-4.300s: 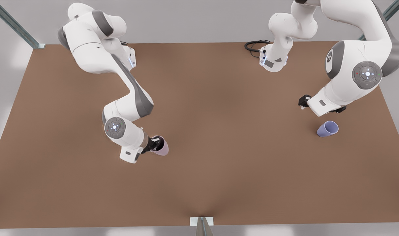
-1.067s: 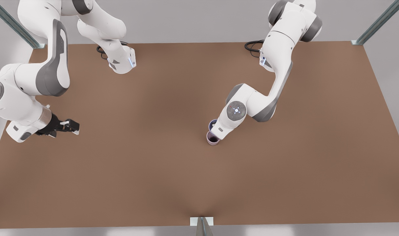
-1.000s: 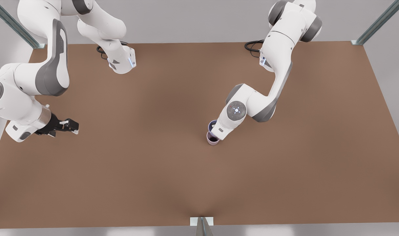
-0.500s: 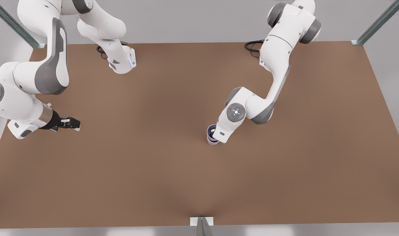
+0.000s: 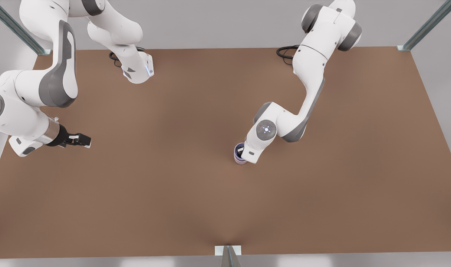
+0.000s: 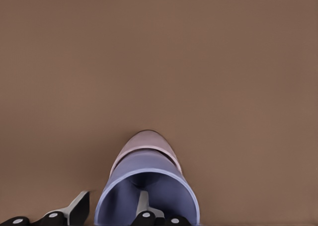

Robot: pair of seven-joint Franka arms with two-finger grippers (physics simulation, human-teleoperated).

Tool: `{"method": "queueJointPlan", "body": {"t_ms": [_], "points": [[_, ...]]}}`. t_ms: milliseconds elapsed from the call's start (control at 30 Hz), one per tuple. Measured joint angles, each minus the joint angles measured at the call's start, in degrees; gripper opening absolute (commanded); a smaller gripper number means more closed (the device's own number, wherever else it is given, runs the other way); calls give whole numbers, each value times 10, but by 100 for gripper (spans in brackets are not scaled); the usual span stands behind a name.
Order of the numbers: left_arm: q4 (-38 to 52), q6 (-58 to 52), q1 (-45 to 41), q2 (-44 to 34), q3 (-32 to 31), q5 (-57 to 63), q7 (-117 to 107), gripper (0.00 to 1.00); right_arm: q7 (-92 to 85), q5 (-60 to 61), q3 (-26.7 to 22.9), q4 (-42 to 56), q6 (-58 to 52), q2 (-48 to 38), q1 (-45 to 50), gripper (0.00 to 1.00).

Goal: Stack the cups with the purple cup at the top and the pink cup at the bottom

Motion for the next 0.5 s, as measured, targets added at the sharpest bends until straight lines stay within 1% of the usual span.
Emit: {"method": "queueJointPlan", "body": {"t_ms": [100,167,200,233,333,400,500], "points": [[2,-9,6,-27,1,1,-1,100,3,0,0,0,1,0,1,100],[6,-38,11,-68,9,9,-1,100,5,0,0,0,2,0,1,100],[12,-60,15,-95,27,14,1,100,5,0,0,-1,3,1,1,100],[19,-83,30,-121,44,18,6,100,6,0,0,-1,3,1,2,100],[25,-162,121,-200,70,70,71,100,8,0,0,0,4,2,3,100],[23,-205,160,-235,107,89,132,100,9,0,0,0,4,2,2,100],[22,-251,172,-254,120,100,210,100,11,0,0,0,5,2,3,100]]}}
